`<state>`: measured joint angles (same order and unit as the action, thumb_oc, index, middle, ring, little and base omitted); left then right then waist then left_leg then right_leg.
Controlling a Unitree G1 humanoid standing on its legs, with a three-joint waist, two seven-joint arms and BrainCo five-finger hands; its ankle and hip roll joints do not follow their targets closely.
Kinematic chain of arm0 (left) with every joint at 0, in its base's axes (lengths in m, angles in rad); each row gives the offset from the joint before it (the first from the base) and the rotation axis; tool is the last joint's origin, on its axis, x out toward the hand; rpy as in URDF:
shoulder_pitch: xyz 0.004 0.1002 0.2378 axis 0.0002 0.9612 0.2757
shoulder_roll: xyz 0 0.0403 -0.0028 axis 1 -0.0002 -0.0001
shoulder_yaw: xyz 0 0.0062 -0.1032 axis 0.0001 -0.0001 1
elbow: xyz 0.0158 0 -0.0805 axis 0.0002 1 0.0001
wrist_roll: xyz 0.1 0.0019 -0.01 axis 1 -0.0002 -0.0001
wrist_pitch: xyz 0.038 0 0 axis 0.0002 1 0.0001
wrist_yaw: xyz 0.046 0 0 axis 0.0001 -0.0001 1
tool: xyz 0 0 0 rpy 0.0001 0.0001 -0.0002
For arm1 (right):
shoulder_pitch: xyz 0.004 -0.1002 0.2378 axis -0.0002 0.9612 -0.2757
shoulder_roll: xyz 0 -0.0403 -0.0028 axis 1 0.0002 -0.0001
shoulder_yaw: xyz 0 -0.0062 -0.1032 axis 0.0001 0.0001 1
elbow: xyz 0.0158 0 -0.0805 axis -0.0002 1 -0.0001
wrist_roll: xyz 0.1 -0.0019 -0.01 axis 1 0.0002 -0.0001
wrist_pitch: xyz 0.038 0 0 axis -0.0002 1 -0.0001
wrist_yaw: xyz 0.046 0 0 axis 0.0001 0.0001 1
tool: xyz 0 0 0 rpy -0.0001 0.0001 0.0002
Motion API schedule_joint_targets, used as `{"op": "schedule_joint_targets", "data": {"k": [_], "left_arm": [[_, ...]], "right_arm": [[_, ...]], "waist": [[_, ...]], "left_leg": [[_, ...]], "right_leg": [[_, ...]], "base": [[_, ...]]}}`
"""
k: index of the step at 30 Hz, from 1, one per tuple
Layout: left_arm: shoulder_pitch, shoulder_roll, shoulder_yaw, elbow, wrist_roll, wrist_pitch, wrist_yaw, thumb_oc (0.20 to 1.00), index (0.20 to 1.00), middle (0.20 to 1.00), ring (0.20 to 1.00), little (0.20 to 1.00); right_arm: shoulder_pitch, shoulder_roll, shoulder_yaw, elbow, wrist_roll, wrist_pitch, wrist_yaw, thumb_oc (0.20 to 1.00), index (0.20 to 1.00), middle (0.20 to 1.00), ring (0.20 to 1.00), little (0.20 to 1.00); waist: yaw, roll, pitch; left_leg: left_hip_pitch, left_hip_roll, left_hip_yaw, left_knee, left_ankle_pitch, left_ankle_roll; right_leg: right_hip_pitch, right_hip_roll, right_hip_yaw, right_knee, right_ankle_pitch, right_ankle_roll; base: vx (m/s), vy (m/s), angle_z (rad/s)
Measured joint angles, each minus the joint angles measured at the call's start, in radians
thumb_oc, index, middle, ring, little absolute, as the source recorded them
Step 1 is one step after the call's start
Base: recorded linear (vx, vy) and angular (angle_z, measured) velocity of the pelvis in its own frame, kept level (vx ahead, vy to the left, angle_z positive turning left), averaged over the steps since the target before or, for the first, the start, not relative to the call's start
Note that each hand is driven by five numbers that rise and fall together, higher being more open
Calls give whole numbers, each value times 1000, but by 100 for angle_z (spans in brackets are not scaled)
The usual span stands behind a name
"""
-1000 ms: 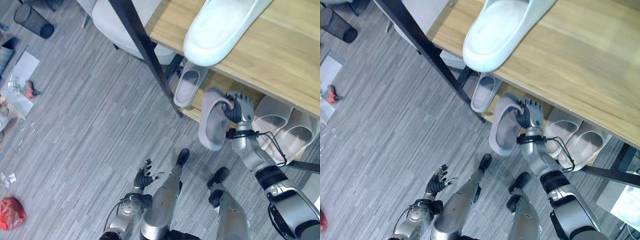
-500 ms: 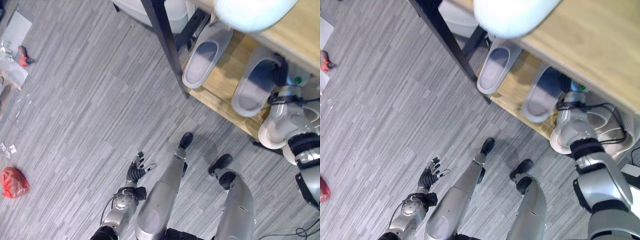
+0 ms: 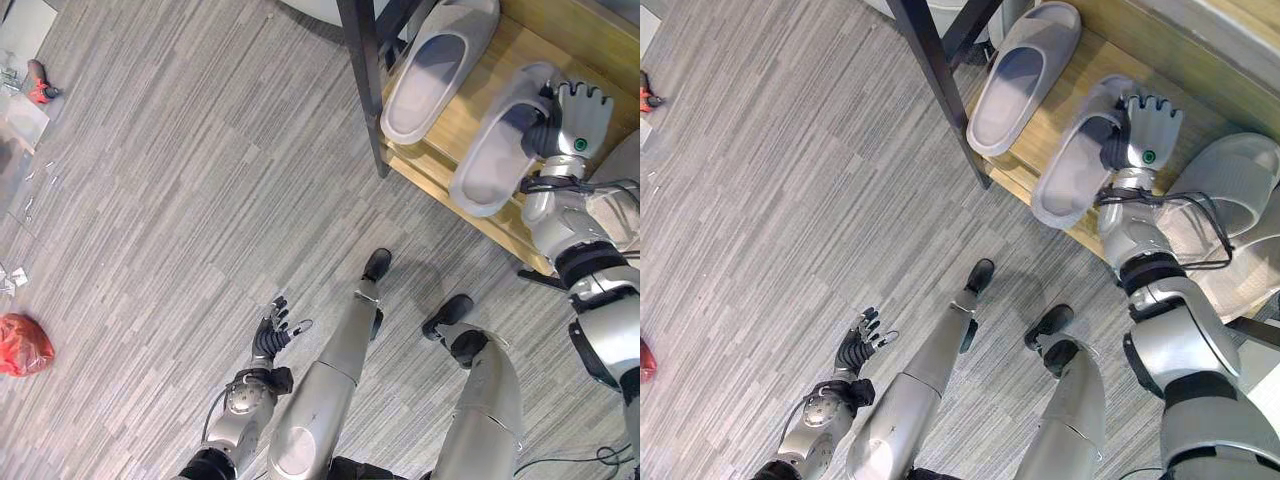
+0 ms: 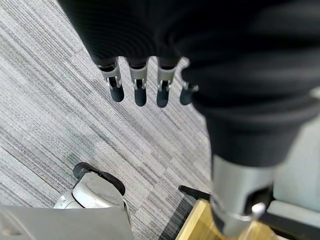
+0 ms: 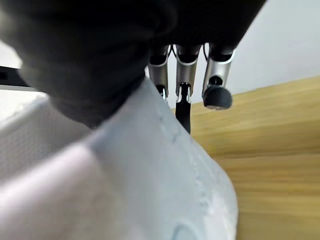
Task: Arrange the slippers neatly on the shoe rack.
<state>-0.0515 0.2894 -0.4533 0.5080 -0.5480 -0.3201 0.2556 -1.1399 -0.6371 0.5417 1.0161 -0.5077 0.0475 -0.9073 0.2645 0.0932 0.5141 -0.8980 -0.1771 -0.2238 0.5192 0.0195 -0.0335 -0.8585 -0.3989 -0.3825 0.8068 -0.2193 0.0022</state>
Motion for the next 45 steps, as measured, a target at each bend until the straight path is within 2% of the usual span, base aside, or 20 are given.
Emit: {"op": "schedule_joint_targets", "data": {"k": [7, 8, 9, 15, 21, 27, 34, 37, 39, 40, 41, 45], "left_arm": [[1, 3, -27, -36, 0, -2, -2, 1000, 1000, 1000, 1000, 1000], [-1, 4, -26, -38, -1, -3, -2, 1000, 1000, 1000, 1000, 1000], [-2, 4, -26, -38, -1, -3, -2, 1000, 1000, 1000, 1000, 1000], [-3, 5, -29, -84, -1, -1, -2, 1000, 1000, 1000, 1000, 1000], [-30, 8, -27, -85, -4, 0, 0, 1000, 1000, 1000, 1000, 1000], [-43, 7, -26, -83, -6, 2, 14, 1000, 1000, 1000, 1000, 1000], [-46, 5, -25, -80, -22, 4, 28, 1000, 1000, 1000, 1000, 1000], [-49, 1, -24, -68, -22, 5, 30, 1000, 1000, 1000, 1000, 1000], [-137, -26, -15, 20, -27, 19, 57, 1000, 1000, 1000, 1000, 1000], [-179, -33, -9, 82, -39, 25, 67, 1000, 1000, 1000, 1000, 1000], [-203, -28, -8, 68, -58, 24, 65, 1000, 1000, 1000, 1000, 1000], [-168, -29, -13, 36, -64, 10, 55, 1000, 1000, 1000, 1000, 1000]], "right_arm": [[-86, -24, 80, 121, 0, 0, -8, 200, 200, 200, 200, 200], [-96, -30, 85, 137, 0, 1, -8, 542, 542, 542, 542, 542], [-106, -30, 94, 150, 0, 2, -7, 1000, 1000, 1000, 1000, 1000], [-138, -29, 113, 216, 2, 8, 23, 1000, 1000, 1000, 1000, 1000], [-138, -23, 88, 216, 66, 10, 77, 1000, 1000, 1000, 1000, 1000], [-130, 41, 42, 142, 117, 25, 93, 1000, 1000, 1000, 1000, 1000], [-96, 63, 10, -106, 116, 49, 90, 1000, 1000, 1000, 1000, 1000], [-56, 69, -35, -169, 114, 53, 83, 1000, 1000, 1000, 1000, 1000], [-1, 88, -57, -288, 114, 73, 81, 1000, 1000, 1000, 1000, 1000], [15, 125, -86, -326, 113, 64, 70, 1000, 1000, 1000, 1000, 1000], [20, 176, -109, -325, 117, 69, 58, 1000, 1000, 1000, 1000, 1000], [185, 189, -251, -454, 118, 61, 26, 1000, 1000, 1000, 1000, 1000]], "waist": [[32, 5, -17], [33, 5, -18], [33, 5, -18], [38, 5, -18], [37, 5, -18], [5, 4, -18], [-41, -1, -16], [-45, -5, -15], [-76, -28, -20], [-82, -42, -20], [-111, -63, -22], [-118, -67, -23]], "left_leg": [[-14, -22, -1, 0, 5, 4], [-14, -24, -5, 1, 5, 4], [-15, -24, -6, 2, 5, 4], [-14, -22, -10, 3, 6, -2], [-8, -22, -10, 2, 8, -4], [8, -14, -6, -1, 13, 4], [18, -1, 10, -2, 11, 8], [30, 4, 12, -3, 9, 11], [36, 9, 16, 0, 9, 12], [35, 12, 16, -4, 8, 12], [35, 14, 20, -6, 3, 9], [35, 14, 23, -7, 0, 12]], "right_leg": [[-18, -31, -3, 36, -12, 6], [-18, -33, -3, 39, -13, 5], [-18, -33, -4, 40, -14, 5], [-18, -30, -6, 43, -25, -12], [-12, -29, -5, 40, -26, -6], [7, -17, -3, 21, -10, 4], [24, -1, -2, -8, 2, 2], [40, 6, 0, -20, 7, 3], [44, 11, 1, -29, 9, 3], [43, 12, 3, -30, 13, 2], [42, 13, 5, -32, 16, 6], [46, 18, 9, -46, 19, 10]], "base": [[17, -4, 12], [28, -8, 11], [26, -6, 5], [5, -1, 0], [0, 0, 0], [8, 7, -5], [7, -2, -6], [14, 23, -6], [20, 43, -6], [13, 13, -13], [13, 13, -12], [1, 2, -2]]}}
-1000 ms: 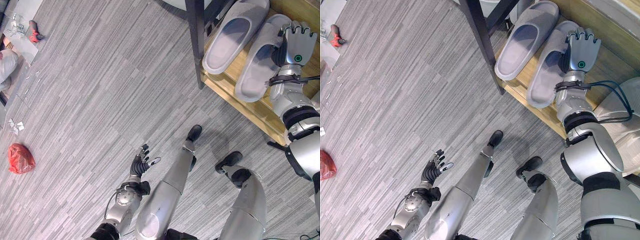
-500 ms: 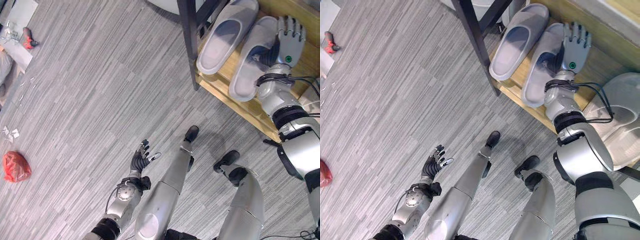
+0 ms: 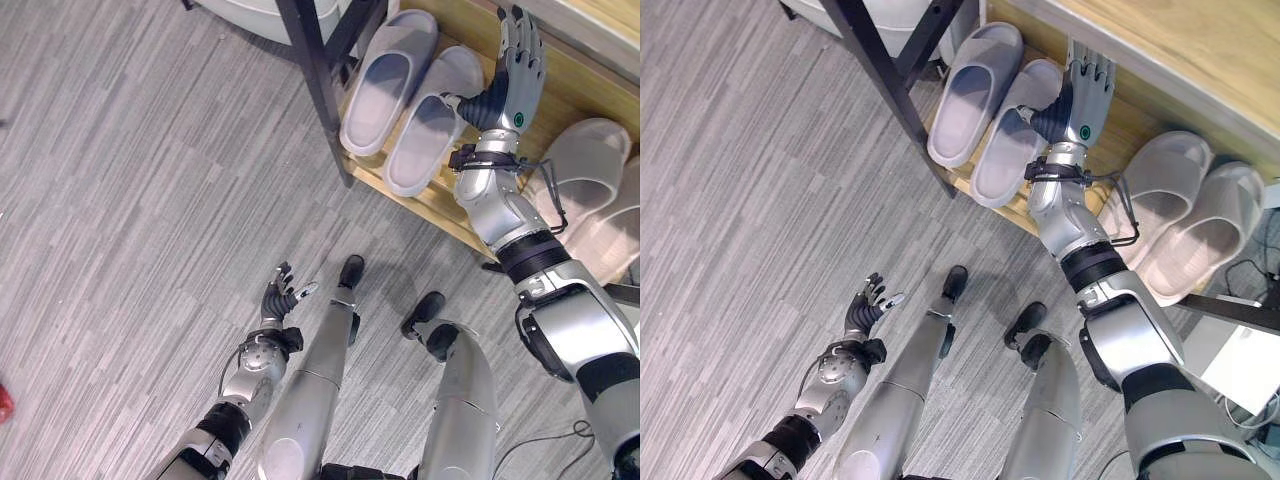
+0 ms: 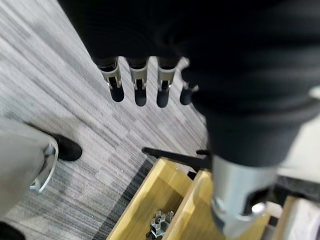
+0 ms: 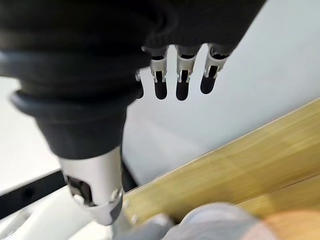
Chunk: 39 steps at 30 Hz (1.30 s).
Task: Arrange the slippers neatly on the shoe rack.
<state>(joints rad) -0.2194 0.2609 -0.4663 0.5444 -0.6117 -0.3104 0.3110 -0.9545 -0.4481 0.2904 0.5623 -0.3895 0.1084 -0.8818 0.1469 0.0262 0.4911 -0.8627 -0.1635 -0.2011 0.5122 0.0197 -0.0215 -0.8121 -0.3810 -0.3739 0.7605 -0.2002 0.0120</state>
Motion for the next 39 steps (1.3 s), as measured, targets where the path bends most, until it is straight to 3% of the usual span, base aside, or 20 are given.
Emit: {"op": "schedule_joint_targets", "data": {"k": [5, 7, 10, 14, 17, 22, 29, 33, 39], "left_arm": [[67, 21, 0, 32, -1, 2, -7, 1000, 1000, 1000, 1000, 1000], [71, 24, -1, 46, -1, 2, -9, 1000, 1000, 1000, 1000, 1000], [71, 26, -1, 47, -1, 2, -20, 1000, 1000, 1000, 1000, 1000], [71, 31, -1, 67, -1, 5, -38, 1000, 1000, 1000, 1000, 1000], [71, 39, 9, 68, -3, 12, -49, 1000, 1000, 1000, 1000, 1000], [59, 43, 9, 95, -6, 13, -59, 1000, 1000, 1000, 1000, 1000], [38, 45, 39, 110, -45, 13, -67, 1000, 1000, 1000, 1000, 1000], [16, 43, 38, 143, -45, 13, -76, 1000, 1000, 1000, 1000, 1000], [34, 42, 38, 149, -45, 14, -96, 1000, 1000, 1000, 1000, 1000]], "right_arm": [[258, 139, -122, -22, 111, -94, -55, 1000, 1000, 1000, 1000, 1000], [303, 188, -108, -20, 178, -140, -54, 1000, 1000, 1000, 1000, 1000], [306, 233, -102, -18, 263, -207, -39, 1000, 1000, 1000, 1000, 1000], [238, 295, -120, 48, 533, -373, 33, 1000, 1000, 1000, 1000, 1000], [145, 290, -119, 122, 689, -437, 104, 1000, 1000, 1000, 1000, 1000], [18, 308, -110, 221, 853, -463, 192, 1000, 1000, 1000, 1000, 1000], [-63, 313, -148, 305, 1098, -519, 252, 1000, 1000, 1000, 1000, 1000], [-107, 294, -155, 373, 1155, -518, 267, 1000, 1000, 1000, 1000, 1000], [-132, 196, -183, 452, 1188, -499, 285, 1000, 1000, 1000, 1000, 1000]], "waist": [[-2, 0, 1], [-2, 2, 3], [1, 4, 5], [9, 6, 6], [16, 8, 6], [52, 17, 7], [61, 22, 5], [64, 25, 3], [102, 53, 1]], "left_leg": [[6, 1, 9, -11, -4, 5], [10, 4, 12, -13, -5, 7], [12, 6, 14, -14, -6, 8], [13, 6, 14, -11, -7, 6], [16, 6, 15, -11, -7, 6], [24, 7, 14, -12, -7, 5], [27, 6, 10, -14, -5, 1], [27, 6, 4, -15, -3, -1], [29, 4, -4, -30, -2, -3]], "right_leg": [[2, 0, 4, -10, 1, -1], [5, 4, 8, -13, 3, -3], [5, 6, 11, -14, 2, -2], [6, 7, 13, -13, 2, -2], [7, 7, 16, -12, 3, -1], [8, 7, 19, -3, 1, -3], [9, 7, 19, 3, -1, -3], [9, 9, 16, 4, -1, -3], [9, 8, 13, 0, -1, -3]], "base": [[2, 6, -1], [3, 10, -6], [-1, 3, -2], [0, 0, 0], [0, 0, 0], [0, 0, 0], [6, -9, 0], [0, 0, 0], [32, 4, 6]]}}
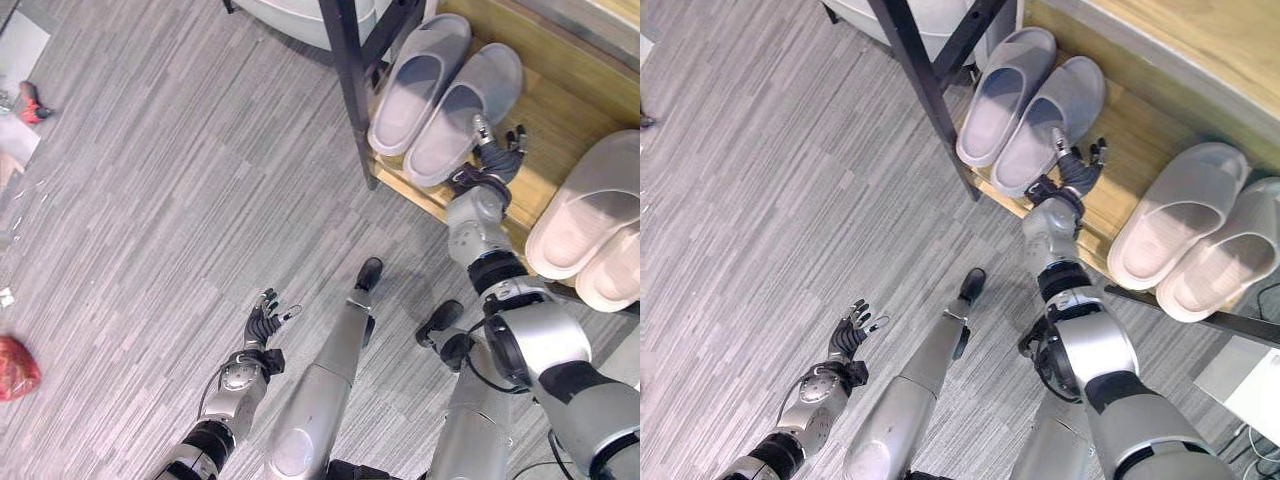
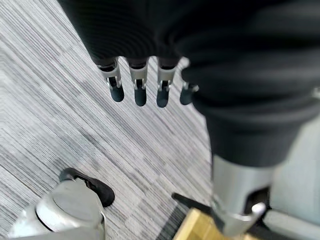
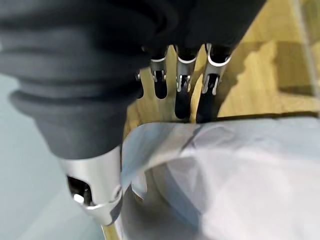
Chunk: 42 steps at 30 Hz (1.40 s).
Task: Arrange the slippers neatly on the shoe rack.
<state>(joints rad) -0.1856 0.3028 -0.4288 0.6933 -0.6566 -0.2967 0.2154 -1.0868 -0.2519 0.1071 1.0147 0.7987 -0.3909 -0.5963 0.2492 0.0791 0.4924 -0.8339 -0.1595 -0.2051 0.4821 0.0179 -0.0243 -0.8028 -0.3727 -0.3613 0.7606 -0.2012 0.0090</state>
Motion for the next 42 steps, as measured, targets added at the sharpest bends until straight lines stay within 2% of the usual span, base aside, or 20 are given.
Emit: {"op": "schedule_joint_targets", "data": {"k": [5, 9, 10, 11, 15, 22, 23, 26, 28, 30, 31, 32, 33, 34, 35, 36, 37, 38, 39, 42], "left_arm": [[5, -20, 15, 13, 0, 8, -11, 1000, 1000, 1000, 1000, 1000], [15, -36, 42, 41, 4, 8, -20, 1000, 1000, 1000, 1000, 1000], [20, -37, 42, 49, 6, 8, -20, 1000, 1000, 1000, 1000, 1000], [26, -36, 40, 62, 9, 7, -21, 1000, 1000, 1000, 1000, 1000], [27, -34, 40, 81, 10, 7, -30, 1000, 1000, 1000, 1000, 1000], [31, -32, 69, 112, 9, 18, -57, 1000, 1000, 1000, 1000, 1000], [53, -33, 92, 115, 10, 20, -59, 1000, 1000, 1000, 1000, 1000], [59, -40, 108, 137, 10, 23, -62, 1000, 1000, 1000, 1000, 1000], [51, -58, 137, 137, 25, 38, -65, 1000, 1000, 1000, 1000, 1000], [75, -56, 147, 134, 54, 50, -69, 1000, 1000, 1000, 1000, 1000], [91, -45, 150, 100, 98, 71, -82, 1000, 1000, 1000, 1000, 1000], [169, 6, 151, -111, 113, 131, -82, 1000, 1000, 1000, 1000, 1000], [339, 122, 116, -423, 181, 51, -130, 1000, 1000, 1000, 1000, 1000], [368, 131, 117, -424, 209, 20, -147, 1000, 1000, 1000, 1000, 1000], [307, 59, 87, -209, 238, 19, -165, 1000, 1000, 1000, 1000, 1000], [243, 19, 55, -16, 310, 25, -162, 1000, 1000, 1000, 1000, 1000], [219, 8, 34, 51, 345, 33, -158, 1000, 1000, 1000, 1000, 1000], [227, 22, -25, 57, 424, 59, -146, 1000, 1000, 1000, 1000, 1000], [240, 47, -74, 14, 464, 59, -143, 1000, 1000, 1000, 1000, 1000], [236, 73, -166, -100, 559, 52, -151, 1000, 1000, 1000, 1000, 1000]], "right_arm": [[126, -9, 116, -101, -108, 65, 42, 1000, 1000, 1000, 1000, 1000], [267, -11, 199, -202, -387, 132, 42, 1000, 1000, 1000, 1000, 1000], [282, -13, 226, -196, -451, 151, 45, 1000, 1000, 1000, 1000, 1000], [303, -23, 236, -186, -570, 190, 46, 1000, 1000, 1000, 1000, 1000], [320, -37, 240, -65, -713, 226, 47, 1000, 1000, 1000, 1000, 1000], [444, -8, 228, -20, -768, 264, 91, 1000, 1000, 1000, 1000, 1000], [535, 22, 226, -50, -754, 262, 123, 1000, 1000, 1000, 1000, 1000], [635, 46, 239, -83, -736, 264, 175, 1000, 1000, 1000, 1000, 1000], [761, 29, 237, -236, -716, 266, 230, 1000, 1000, 1000, 1000, 1000], [859, 20, 274, -301, -717, 256, 291, 1000, 1000, 1000, 1000, 1000], [947, -17, 279, -389, -718, 263, 358, 1000, 1000, 1000, 1000, 1000], [999, -47, 272, -479, -718, 269, 395, 1000, 1000, 1000, 1000, 1000], [1133, -121, 272, -604, -733, 237, 442, 1000, 1000, 1000, 1000, 1000], [1170, -158, 276, -601, -745, 234, 463, 1000, 1000, 1000, 1000, 1000], [1253, -200, 280, -591, -782, 242, 506, 1000, 1000, 1000, 1000, 1000], [1284, -195, 269, -589, -802, 241, 525, 1000, 1000, 1000, 1000, 1000], [1292, -193, 273, -591, -811, 235, 535, 1000, 1000, 1000, 1000, 1000], [1294, -181, 277, -564, -850, 215, 546, 1000, 1000, 1000, 1000, 1000], [1268, -169, 278, -502, -877, 195, 541, 1000, 1000, 1000, 1000, 1000], [1266, -170, 249, -366, -919, 204, 530, 1000, 1000, 1000, 1000, 1000]], "waist": [[-8, 3, 0], [-45, -10, -20], [-40, -10, -22], [-49, -12, -30], [-49, -19, -55], [-68, -37, -130], [-77, -55, -186], [-111, -58, -216], [-129, -69, -223], [-149, -88, -252], [-156, -88, -259], [-162, -91, -259], [-157, -94, -270], [-160, -89, -287], [-168, -64, -323], [-175, -65, -330], [-182, -61, -334], [-210, -74, -343], [-216, -88, -345], [-234, -95, -350]], "left_leg": [[96, 20, 3, -40, 7, -8], [197, 42, 4, -109, 15, -14], [219, 45, 4, -125, 27, -13], [260, 53, 8, -158, 37, -4], [347, 71, 4, -241, 61, -4], [505, 100, 13, -360, 73, -6], [526, 104, 21, -389, 69, -12], [560, 109, 23, -406, 75, -3], [600, 121, 31, -445, 76, -13], [633, 134, 53, -476, 87, -4], [666, 141, 59, -498, 90, -4], [681, 144, 65, -514, 92, -3], [712, 144, 74, -536, 94, -4], [731, 140, 77, -541, 92, -6], [759, 135, 79, -558, 75, -21], [769, 138, 83, -561, 75, -21], [771, 140, 86, -561, 75, -21], [764, 148, 99, -561, 75, -21], [767, 153, 114, -561, 80, -15], [777, 155, 131, -562, 81, -14]], "right_leg": [[102, 24, -11, -62, 10, 4], [211, 52, -28, -152, 30, 14], [232, 57, -33, -172, 48, 24], [273, 69, -34, -208, 65, 26], [357, 94, -52, -292, 90, 32], [516, 138, -66, -429, 119, 46], [530, 142, -66, -453, 120, 50], [582, 158, -73, -508, 143, 54], [624, 177, -72, -560, 166, 59], [654, 196, -58, -622, 186, 63], [701, 214, -52, -686, 221, 60], [722, 222, -51, -719, 233, 63], [762, 232, -52, -771, 250, 77], [786, 231, -50, -791, 254, 84], [820, 230, -49, -819, 253, 92], [828, 235, -46, -824, 255, 92], [829, 237, -44, -824, 256, 91], [817, 243, -33, -827, 259, 86], [816, 249, -18, -834, 266, 82], [821, 249, -2, -842, 275, 82]], "base": [[35, 2, -7], [42, -17, -6], [42, -22, -10], [49, -26, -10], [21, -6, -4], [82, -8, -6], [104, -19, -10], [103, -41, -8], [82, -42, -13], [100, -51, -32], [101, -81, -29], [93, -92, -26], [59, -72, -12], [101, -74, -4], [80, -52, 2], [71, -45, -1], [11, -5, -19], [31, -6, -37], [30, -5, -42], [39, -2, -22]]}}
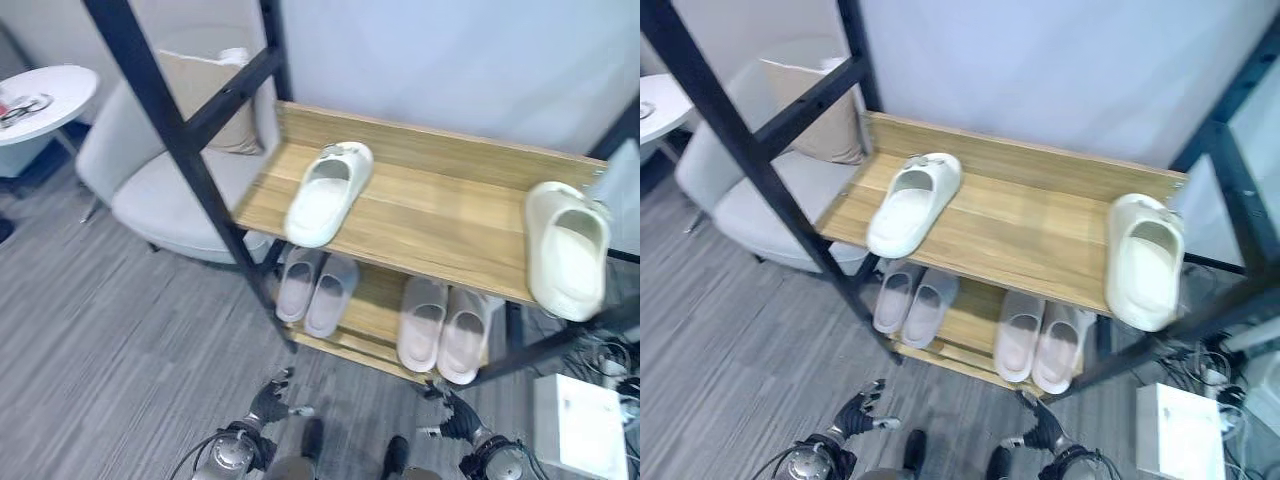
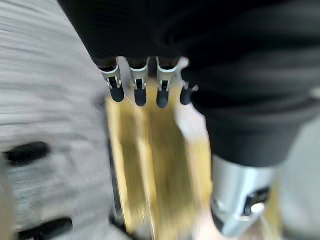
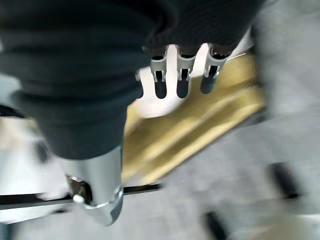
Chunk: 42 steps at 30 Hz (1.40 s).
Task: Arrange the slippers neatly on the shoe rack.
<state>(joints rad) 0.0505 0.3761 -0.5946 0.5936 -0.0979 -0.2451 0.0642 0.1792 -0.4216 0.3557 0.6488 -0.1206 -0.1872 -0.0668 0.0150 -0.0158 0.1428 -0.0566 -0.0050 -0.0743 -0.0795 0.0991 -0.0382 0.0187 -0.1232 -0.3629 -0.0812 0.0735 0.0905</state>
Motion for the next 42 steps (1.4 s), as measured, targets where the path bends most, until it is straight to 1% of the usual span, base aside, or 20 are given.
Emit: {"op": "schedule_joint_targets", "data": {"k": [3, 4, 5, 6, 7, 8, 10, 12, 13, 15, 19, 21, 24, 28, 29, 30, 32, 35, 38, 42], "left_arm": [[-59, -6, -76, -33, 83, 25, -68, 1000, 1000, 1000, 1000, 1000], [-69, -3, -107, -45, 99, 37, -85, 1000, 1000, 1000, 1000, 1000], [-96, -14, -123, -57, 113, 49, -100, 1000, 1000, 1000, 1000, 1000], [-114, -6, -152, -75, 122, 53, -124, 1000, 1000, 1000, 1000, 1000], [-135, -24, -163, -84, 123, 60, -132, 1000, 1000, 1000, 1000, 1000], [-171, -8, -213, -112, 129, 75, -140, 1000, 1000, 1000, 1000, 1000], [-319, -30, -283, -238, 156, 90, -190, 1000, 1000, 1000, 1000, 1000], [-398, 8, -328, -381, 149, 80, -213, 1000, 1000, 1000, 1000, 1000], [-429, 2, -314, -434, 137, 53, -224, 1000, 1000, 1000, 1000, 1000], [-507, -9, -309, -553, 66, 44, -255, 1000, 1000, 1000, 1000, 1000], [-567, 29, -295, -707, -141, 46, -302, 1000, 1000, 1000, 1000, 1000], [-573, 47, -267, -760, -221, 62, -311, 1000, 1000, 1000, 1000, 1000], [-584, 46, -142, -823, -363, 57, -294, 1000, 1000, 1000, 1000, 1000], [-544, 77, -22, -902, -359, 39, -249, 1000, 1000, 1000, 1000, 1000], [-558, 89, -12, -906, -336, 24, -218, 1000, 1000, 1000, 1000, 1000], [-621, 126, 9, -887, -254, 16, -170, 1000, 1000, 1000, 1000, 1000], [-722, 128, 71, -804, -164, 4, -81, 1000, 1000, 1000, 1000, 1000], [-736, 133, 158, -750, -34, -9, 30, 1000, 1000, 1000, 1000, 1000], [-733, 209, 201, -696, 231, -5, 166, 1000, 1000, 1000, 1000, 1000], [-728, 287, 226, -647, 399, 23, 251, 1000, 1000, 1000, 1000, 1000]], "right_arm": [[-4, 30, -64, 191, 25, 13, -19, 1000, 1000, 1000, 1000, 1000], [-20, 32, -67, 232, 28, 26, -19, 1000, 1000, 1000, 1000, 1000], [-9, 32, -72, 241, 37, 27, -19, 1000, 1000, 1000, 1000, 1000], [-14, 37, -90, 251, 62, 39, -17, 1000, 1000, 1000, 1000, 1000], [-10, 38, -97, 249, 68, 40, -17, 1000, 1000, 1000, 1000, 1000], [-12, 41, -103, 255, 86, 43, -18, 1000, 1000, 1000, 1000, 1000], [-28, 39, -96, 246, 123, 44, -14, 1000, 1000, 1000, 1000, 1000], [-28, 37, -97, 232, 124, 42, -10, 1000, 1000, 1000, 1000, 1000], [-28, 34, -98, 216, 125, 42, -10, 1000, 1000, 1000, 1000, 1000], [-33, 27, -94, 205, 141, 41, -4, 1000, 1000, 1000, 1000, 1000], [-27, 24, -93, 173, 141, 41, 21, 1000, 1000, 1000, 1000, 1000], [-28, 23, -94, 168, 141, 41, 27, 1000, 1000, 1000, 1000, 1000], [-31, 23, -94, 165, 142, 42, 30, 1000, 1000, 1000, 1000, 1000], [-19, 29, -115, 128, 144, 38, 29, 1000, 1000, 1000, 1000, 1000], [-15, 30, -105, 139, 145, 43, 29, 1000, 1000, 1000, 1000, 1000], [-35, 35, -93, 151, 148, 43, 28, 1000, 1000, 1000, 1000, 1000], [-54, 40, -95, 154, 162, 41, 25, 1000, 1000, 1000, 1000, 1000], [-59, 42, -97, 153, 162, 41, 24, 1000, 1000, 1000, 1000, 1000], [-29, 41, -100, 158, 162, 41, 11, 1000, 1000, 1000, 1000, 1000], [-5, 43, -99, 146, 161, 40, 3, 1000, 1000, 1000, 1000, 1000]], "waist": [[-28, 14, -11], [-33, 29, -21], [-61, 30, -22], [-58, 45, -32], [-78, 49, -35], [-81, 54, -37], [-106, 67, -42], [-108, 68, -42], [-112, 66, -40], [-127, 79, -50], [-132, 81, -47], [-134, 92, -50], [-130, 98, -48], [-115, 95, -43], [-100, 99, -46], [-91, 96, -43], [-90, 93, -42], [-93, 98, -45], [-93, 98, -45], [-95, 95, -43]], "left_leg": [[23, 1, 32, -1, -14, 0], [25, 1, 32, -8, -16, 3], [29, 1, 39, -3, -17, 4], [24, 2, 47, -8, -17, 4], [27, 3, 58, -6, -18, 4], [23, 4, 60, -8, -18, 5], [21, 7, 86, -7, -22, 12], [19, 8, 89, -8, -21, 11], [20, 8, 93, -7, -20, 10], [25, 9, 107, -7, -20, 8], [27, 11, 114, -6, -16, 14], [29, 12, 115, -1, -16, 14], [36, 13, 114, -1, -16, 14], [41, 16, 113, -7, -28, -1], [42, 18, 110, -7, -27, -2], [40, 20, 109, -6, -27, -1], [42, 20, 109, -7, -27, -1], [42, 20, 113, -6, -26, -3], [42, 22, 116, -1, -19, 7], [44, 21, 119, -1, -18, 7]], "right_leg": [[7, -2, 34, -6, 3, 3], [7, -3, 38, -6, 5, 6], [-2, -3, 44, -6, 5, 6], [-2, -3, 53, -6, 9, 8], [-9, -2, 64, -6, 12, 5], [-10, -2, 67, -6, 13, 3], [-28, -1, 94, -6, 18, -4], [-31, 0, 94, -6, 21, -4], [-32, -1, 94, -6, 30, 9], [-32, 0, 103, -6, 30, 8], [-33, 2, 113, -6, 32, 5], [-32, 3, 113, -7, 31, 3], [-24, 4, 111, -7, 30, 3], [-19, 7, 111, -7, 29, 1], [-17, 9, 111, -7, 28, -1], [-19, 11, 111, -7, 28, -1], [-17, 11, 113, -7, 29, 0], [-19, 12, 114, -7, 29, 0], [-20, 13, 114, -7, 30, -2], [-19, 12, 116, -7, 38, -13]], "base": [[22, -5, -26], [12, -13, -23], [22, -27, -23], [11, -13, -23], [12, -14, -24], [3, -21, -36], [4, -20, -31], [5, -6, -9], [9, -18, -13], [11, -27, -15], [6, -19, -6], [0, -20, 0], [-1, -22, 1], [8, -26, -2], [27, -20, 7], [22, -12, 5], [0, 0, 0], [14, -1, -3], [0, 0, 0], [5, 1, -1]]}}
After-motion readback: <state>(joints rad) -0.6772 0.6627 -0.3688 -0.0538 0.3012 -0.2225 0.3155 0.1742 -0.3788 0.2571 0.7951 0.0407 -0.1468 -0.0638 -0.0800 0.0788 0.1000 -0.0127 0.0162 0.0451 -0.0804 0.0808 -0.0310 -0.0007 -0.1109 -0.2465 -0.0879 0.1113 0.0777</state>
